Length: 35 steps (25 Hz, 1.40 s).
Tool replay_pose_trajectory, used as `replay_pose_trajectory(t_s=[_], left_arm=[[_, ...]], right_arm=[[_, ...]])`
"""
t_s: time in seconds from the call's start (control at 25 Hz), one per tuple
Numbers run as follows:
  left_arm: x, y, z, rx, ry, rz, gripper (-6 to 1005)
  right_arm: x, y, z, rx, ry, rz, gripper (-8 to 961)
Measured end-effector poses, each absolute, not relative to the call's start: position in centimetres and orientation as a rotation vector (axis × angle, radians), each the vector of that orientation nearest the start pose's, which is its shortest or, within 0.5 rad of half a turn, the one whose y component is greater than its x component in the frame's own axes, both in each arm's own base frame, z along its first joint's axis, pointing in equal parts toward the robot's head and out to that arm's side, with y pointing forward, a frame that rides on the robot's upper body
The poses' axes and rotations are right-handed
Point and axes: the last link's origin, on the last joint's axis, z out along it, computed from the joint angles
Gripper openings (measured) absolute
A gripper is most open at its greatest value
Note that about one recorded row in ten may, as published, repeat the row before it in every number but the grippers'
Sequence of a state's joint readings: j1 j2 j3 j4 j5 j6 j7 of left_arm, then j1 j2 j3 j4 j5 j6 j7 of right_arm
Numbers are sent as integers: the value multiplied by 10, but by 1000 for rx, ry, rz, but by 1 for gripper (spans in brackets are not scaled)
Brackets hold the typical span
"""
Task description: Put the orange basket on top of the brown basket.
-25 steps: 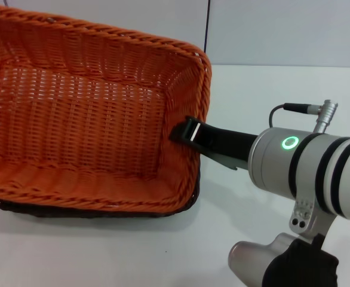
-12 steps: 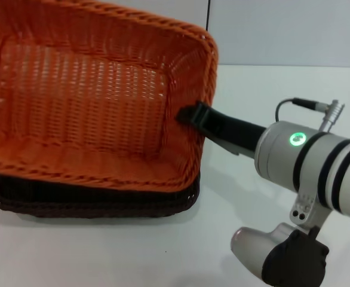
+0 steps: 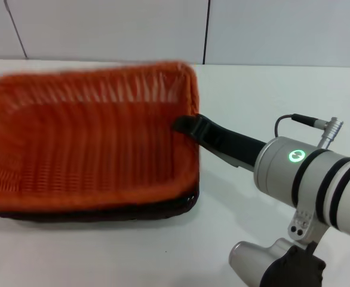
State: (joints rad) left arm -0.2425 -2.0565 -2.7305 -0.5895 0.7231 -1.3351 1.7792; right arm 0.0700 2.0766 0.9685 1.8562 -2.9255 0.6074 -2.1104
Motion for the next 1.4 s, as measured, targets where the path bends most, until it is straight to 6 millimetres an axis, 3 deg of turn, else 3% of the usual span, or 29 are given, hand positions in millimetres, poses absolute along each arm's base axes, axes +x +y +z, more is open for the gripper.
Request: replay_pose_trajectory(t_s=[0.28,0.6,0.92,1.28,1.4], left_arm=[[-377,273,202,-1002,-667,-1472,730],[-376,273,203,-993,-661,-1486,729],[-376,272,202,-999,-662,-1485,729],[-376,274,199,-1026,-674,-1472,729],[-375,275,198,-1054,-676,-1456,728]], right_arm=[[93,276,-52,-1665,-1737,-636,304],[101,277,-45,-1657,-1629,-626,305],[105,279,-34,-1543,-1498,-582,304],[93,281,-28,-1442,-1107,-207,305],[92,284,-26,-1396,-894,-61,305]])
